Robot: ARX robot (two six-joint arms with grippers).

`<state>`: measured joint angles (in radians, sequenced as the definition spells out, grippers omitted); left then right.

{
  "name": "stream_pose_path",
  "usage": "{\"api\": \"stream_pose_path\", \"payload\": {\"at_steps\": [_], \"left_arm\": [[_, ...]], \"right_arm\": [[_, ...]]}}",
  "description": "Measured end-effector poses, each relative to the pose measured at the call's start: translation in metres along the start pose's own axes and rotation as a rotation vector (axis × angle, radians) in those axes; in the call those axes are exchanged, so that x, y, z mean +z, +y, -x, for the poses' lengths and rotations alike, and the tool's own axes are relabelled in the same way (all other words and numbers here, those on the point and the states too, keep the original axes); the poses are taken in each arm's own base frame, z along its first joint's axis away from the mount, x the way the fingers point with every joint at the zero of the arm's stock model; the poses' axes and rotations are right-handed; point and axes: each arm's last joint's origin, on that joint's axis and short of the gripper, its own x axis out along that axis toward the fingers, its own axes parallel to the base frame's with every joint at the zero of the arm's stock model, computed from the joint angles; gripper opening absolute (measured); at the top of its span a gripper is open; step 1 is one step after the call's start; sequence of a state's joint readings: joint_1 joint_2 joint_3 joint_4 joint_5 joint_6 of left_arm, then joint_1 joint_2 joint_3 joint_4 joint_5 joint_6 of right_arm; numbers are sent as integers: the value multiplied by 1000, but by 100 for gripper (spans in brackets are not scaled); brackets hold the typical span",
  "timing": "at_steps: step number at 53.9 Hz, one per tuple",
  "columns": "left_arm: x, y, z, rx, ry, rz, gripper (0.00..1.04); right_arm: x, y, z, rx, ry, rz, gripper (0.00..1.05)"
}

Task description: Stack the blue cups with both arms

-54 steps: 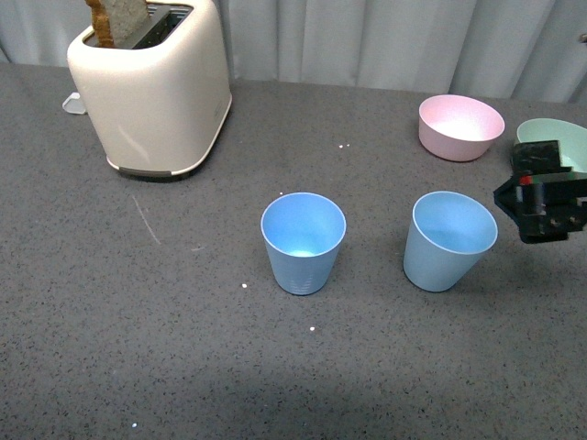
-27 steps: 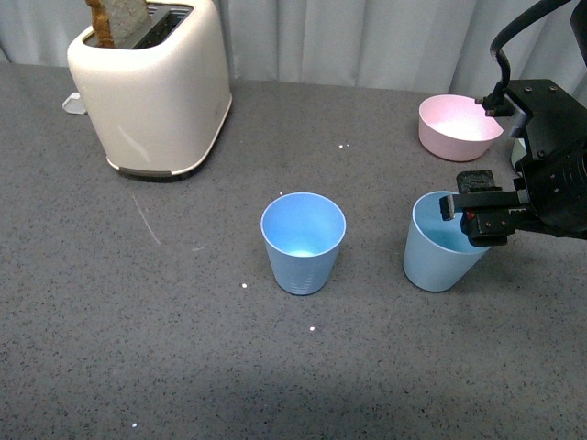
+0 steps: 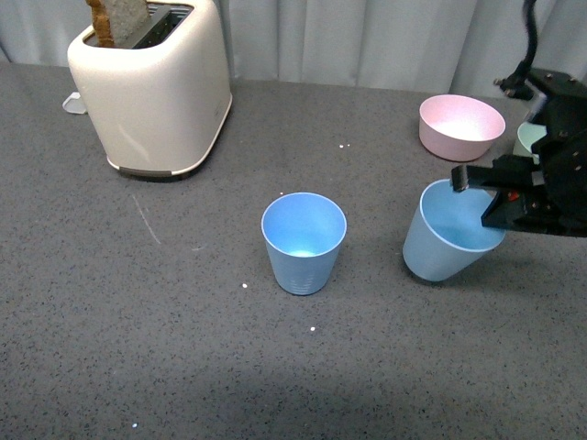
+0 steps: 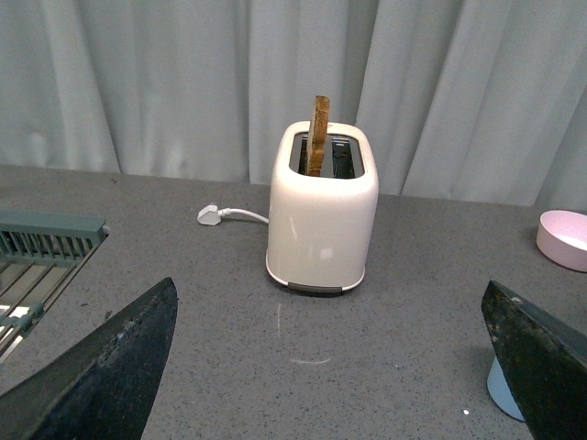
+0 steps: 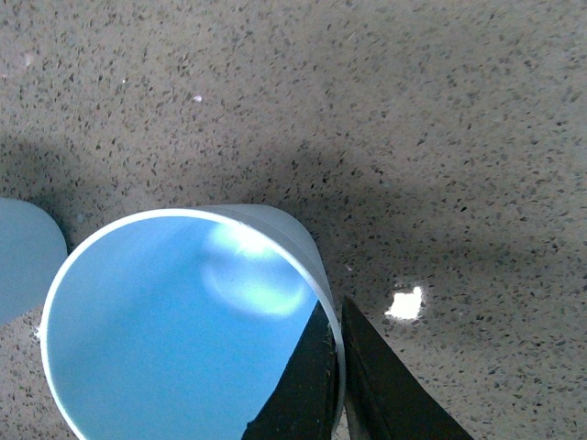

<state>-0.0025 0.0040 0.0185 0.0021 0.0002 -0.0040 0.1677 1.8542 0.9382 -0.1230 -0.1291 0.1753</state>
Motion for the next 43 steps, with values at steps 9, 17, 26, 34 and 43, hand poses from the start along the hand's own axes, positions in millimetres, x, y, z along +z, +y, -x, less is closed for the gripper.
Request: {"api": "stream_pose_path", "payload": {"at_steps": [9,17,26,34,43], "left_arm": [[0,0,0,0,0,0,98],[0,0,0,0,0,0,98],[0,0,0,0,0,0,98],[0,0,0,0,0,0,98],[0,0,0,0,0,0,98]], "right_arm": [[17,10,26,178,-47,-19,1],[27,35,43,284,-84,35,1],[23,63,43,319,-68,100,1],[18,78,37,320,-47,132,1],[15,87,29,307,-27,146,1]]}}
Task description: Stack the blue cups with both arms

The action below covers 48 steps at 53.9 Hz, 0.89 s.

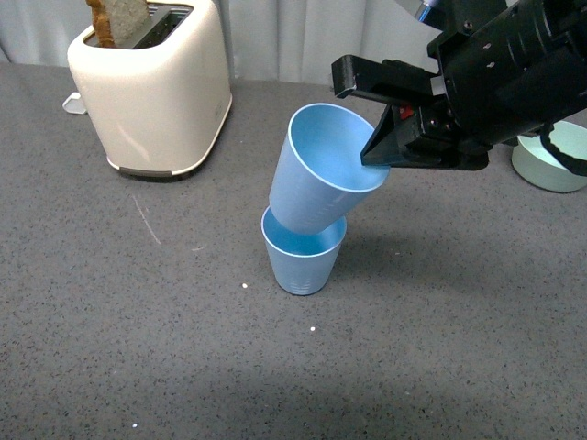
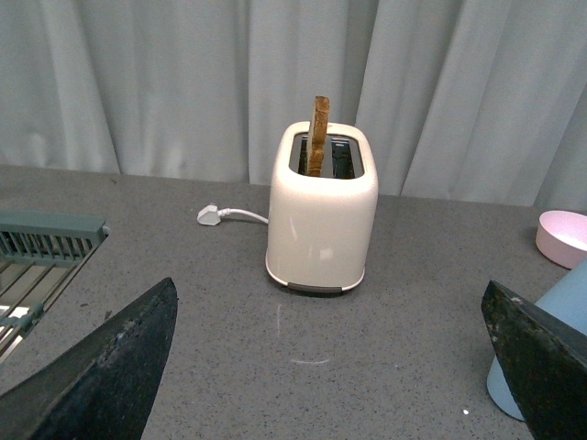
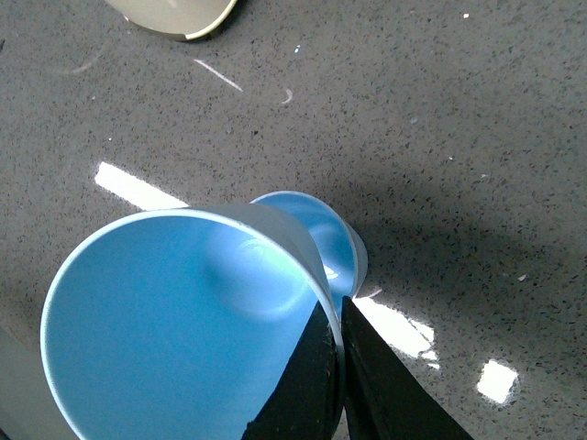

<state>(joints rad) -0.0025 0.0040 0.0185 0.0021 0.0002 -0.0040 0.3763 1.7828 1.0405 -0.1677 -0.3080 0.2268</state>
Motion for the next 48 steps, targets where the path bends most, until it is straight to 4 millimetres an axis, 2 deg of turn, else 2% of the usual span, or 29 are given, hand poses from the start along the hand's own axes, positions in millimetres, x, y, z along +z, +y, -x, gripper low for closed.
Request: {"api": "stream_pose_path", "payload": {"at_steps": [9,21,32,38,41,44,48], "left_arm": [[0,0,0,0,0,0,98],[0,0,0,0,0,0,98],[0,0,0,0,0,0,98],[0,0,0,0,0,0,98],[0,0,0,0,0,0,98],[0,0,0,-2,0,0,98],[0,0,0,3,1,0,98]], "right_arm": [[-2,2,-7,-26,14,11,3],[1,2,-6,-36,-19,30,35],[6,4,9,-81,-187,124,65],[8,6,15,-88,-218,146,88],[5,3,10,-193,-338,183,84],[-8,-7,10,-394,-578,206,74],[-33,-22,28,-520,-818,172,58]]}}
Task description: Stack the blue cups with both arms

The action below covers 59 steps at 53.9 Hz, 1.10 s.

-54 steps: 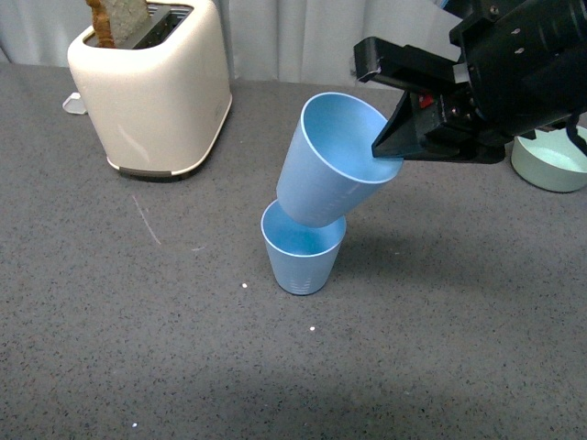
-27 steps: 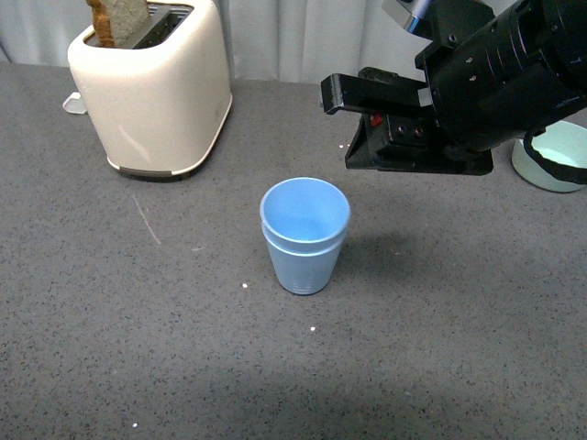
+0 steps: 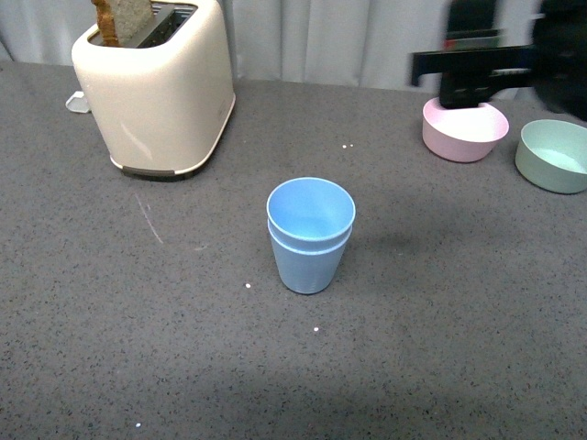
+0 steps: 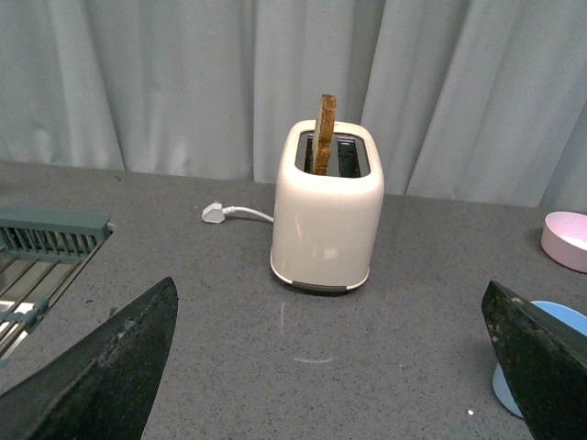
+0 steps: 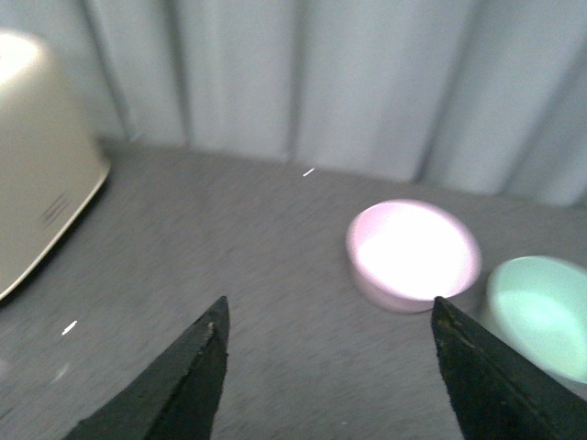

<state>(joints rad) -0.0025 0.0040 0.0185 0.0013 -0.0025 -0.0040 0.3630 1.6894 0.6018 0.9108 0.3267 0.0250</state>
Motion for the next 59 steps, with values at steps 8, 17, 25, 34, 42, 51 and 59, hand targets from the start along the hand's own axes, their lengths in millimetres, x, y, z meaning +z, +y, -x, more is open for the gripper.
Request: {"api": "stream_pose_path", "payload": {"at_steps": [8,17,25,34,42,51,59], "left_arm": [[0,0,0,-2,1,0,98],[0,0,0,-2,1,0,98],[0,0,0,-2,1,0,98],[0,0,0,-2,1,0,98],[0,0,0,-2,1,0,98],[0,0,0,-2,1,0,98],[0,0,0,-2,1,0,98]], "right_arm": [[11,-35,40,-36,-180,-46,29],[-12,-53,64,-32,-148,-34,3],[-16,-64,84,-24,-148,-30,1],[-19,-75,104,-33,-149,-32,1],[-22,-81,118,-32,-147,-33,1],[-23,-85,130,-29,-150,-33,1],[-25,-95,142,-30,-150,-34,1]]}}
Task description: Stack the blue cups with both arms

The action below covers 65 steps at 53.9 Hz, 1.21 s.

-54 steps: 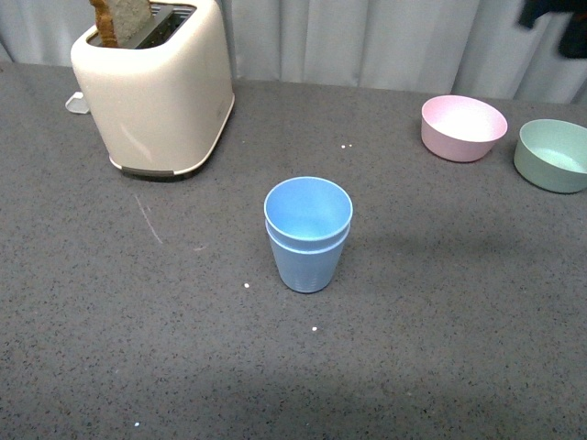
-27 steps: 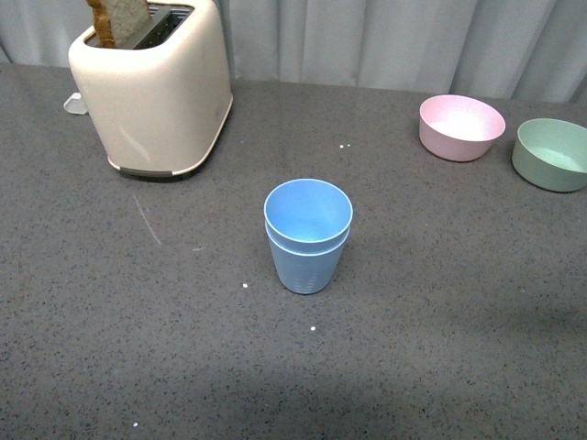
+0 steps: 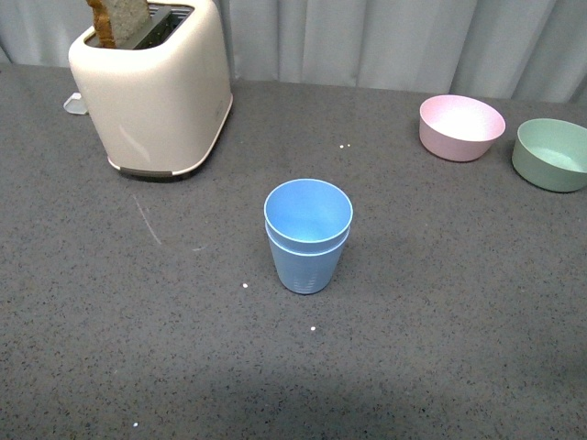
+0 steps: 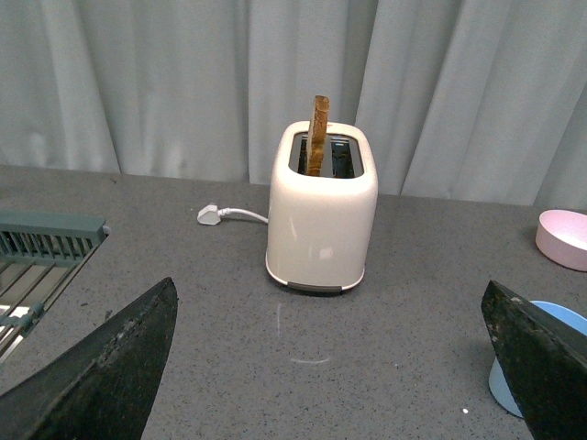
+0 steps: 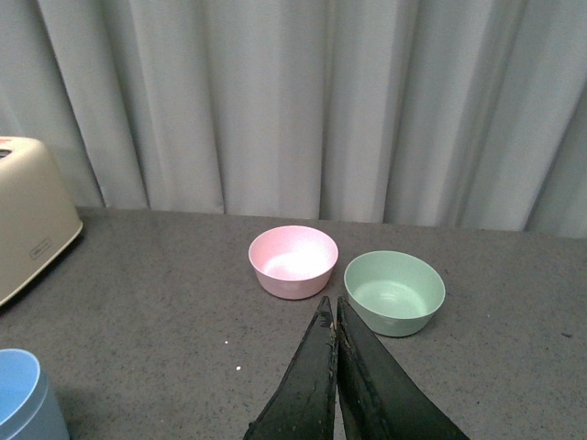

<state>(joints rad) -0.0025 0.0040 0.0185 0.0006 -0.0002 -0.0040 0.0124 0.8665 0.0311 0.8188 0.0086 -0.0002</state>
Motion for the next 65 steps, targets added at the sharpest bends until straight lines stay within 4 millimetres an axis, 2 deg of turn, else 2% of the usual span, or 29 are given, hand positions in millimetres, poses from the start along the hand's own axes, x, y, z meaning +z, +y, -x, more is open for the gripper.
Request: {"api": "stream_pose_path", "payload": {"at_steps": [34,65], "left_arm": [[0,0,0,0,0,0,98],[0,0,0,0,0,0,98]], "right_arm": [[5,-1,30,-3,-18,0,1],[5,-1,44,-3,-23,0,1]]}}
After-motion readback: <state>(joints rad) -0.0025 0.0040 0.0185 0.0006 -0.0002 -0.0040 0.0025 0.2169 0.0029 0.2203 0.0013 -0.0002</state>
